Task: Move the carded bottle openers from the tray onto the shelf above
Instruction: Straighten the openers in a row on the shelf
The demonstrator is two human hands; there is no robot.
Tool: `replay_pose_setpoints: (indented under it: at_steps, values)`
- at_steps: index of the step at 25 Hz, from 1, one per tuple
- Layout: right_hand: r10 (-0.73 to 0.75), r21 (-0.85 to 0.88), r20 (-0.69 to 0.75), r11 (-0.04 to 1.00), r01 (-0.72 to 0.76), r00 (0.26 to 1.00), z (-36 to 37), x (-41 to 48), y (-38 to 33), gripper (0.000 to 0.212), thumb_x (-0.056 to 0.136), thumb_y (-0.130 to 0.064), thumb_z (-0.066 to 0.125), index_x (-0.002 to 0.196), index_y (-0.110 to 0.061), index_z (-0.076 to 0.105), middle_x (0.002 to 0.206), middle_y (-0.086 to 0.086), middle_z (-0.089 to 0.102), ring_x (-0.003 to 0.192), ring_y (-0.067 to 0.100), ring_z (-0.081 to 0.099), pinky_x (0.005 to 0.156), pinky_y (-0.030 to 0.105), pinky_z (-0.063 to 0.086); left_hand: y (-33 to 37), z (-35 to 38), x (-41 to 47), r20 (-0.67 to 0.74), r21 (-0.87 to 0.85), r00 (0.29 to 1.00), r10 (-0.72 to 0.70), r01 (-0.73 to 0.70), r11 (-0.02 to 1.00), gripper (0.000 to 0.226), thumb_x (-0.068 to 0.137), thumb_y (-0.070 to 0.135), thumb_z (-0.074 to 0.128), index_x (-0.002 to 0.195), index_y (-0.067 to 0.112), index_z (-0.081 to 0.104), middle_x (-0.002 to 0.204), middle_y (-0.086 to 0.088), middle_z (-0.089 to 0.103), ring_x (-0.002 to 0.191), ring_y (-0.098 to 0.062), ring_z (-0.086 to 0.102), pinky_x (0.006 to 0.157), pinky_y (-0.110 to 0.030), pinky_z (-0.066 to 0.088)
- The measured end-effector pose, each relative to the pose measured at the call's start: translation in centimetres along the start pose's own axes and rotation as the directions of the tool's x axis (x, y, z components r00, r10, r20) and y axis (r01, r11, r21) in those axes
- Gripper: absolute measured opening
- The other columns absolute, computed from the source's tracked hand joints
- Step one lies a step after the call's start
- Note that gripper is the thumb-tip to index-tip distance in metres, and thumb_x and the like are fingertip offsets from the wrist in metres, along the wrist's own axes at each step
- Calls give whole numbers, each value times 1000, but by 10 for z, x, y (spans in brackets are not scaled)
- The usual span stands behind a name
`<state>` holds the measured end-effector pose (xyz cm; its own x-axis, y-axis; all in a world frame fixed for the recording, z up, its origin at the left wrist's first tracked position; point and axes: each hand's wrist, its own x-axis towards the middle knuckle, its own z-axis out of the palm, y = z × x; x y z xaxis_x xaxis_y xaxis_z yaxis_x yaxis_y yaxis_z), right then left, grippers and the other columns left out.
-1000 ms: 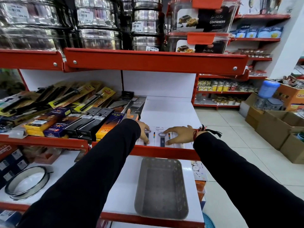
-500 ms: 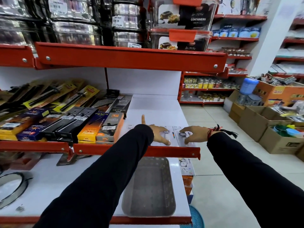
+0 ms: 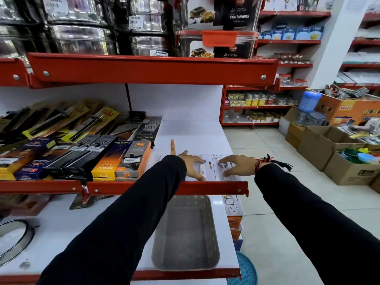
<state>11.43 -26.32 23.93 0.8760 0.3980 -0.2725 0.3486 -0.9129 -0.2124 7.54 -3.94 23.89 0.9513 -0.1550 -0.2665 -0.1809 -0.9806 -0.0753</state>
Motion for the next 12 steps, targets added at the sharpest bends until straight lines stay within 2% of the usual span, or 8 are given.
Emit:
replay_pose_setpoints:
  at_steps: [3,8,12]
  values:
    - [1,-4,3,1000,-1,1000,0,-1,-1,66,88,-53,61,148,-38,39,159,-5,35,145,26,33,115,43,23,-1,2,-1,-4,10,1000,3,-3,1000,88,70,87,47,148,55,24,164,11,26,156,-22,4,96,-72,-35]
    - [3,-24,10,1000,-3,1000,-1,-5,-2,67,86,-55,62,147,-43,38,157,-6,37,144,24,34,116,45,23,1,3,-4,-42,9,999,5,-4,1000,85,72,85,47,148,54,27,160,7,35,156,-22,7,98,-71,-35]
    - [4,-40,13,999,-3,1000,-2,-6,-2,67,86,-57,61,147,-43,38,158,-7,36,145,25,33,116,47,21,6,0,-8,-64,35,998,15,-13,999,83,76,83,46,149,50,29,160,7,36,156,-24,7,101,-72,-29]
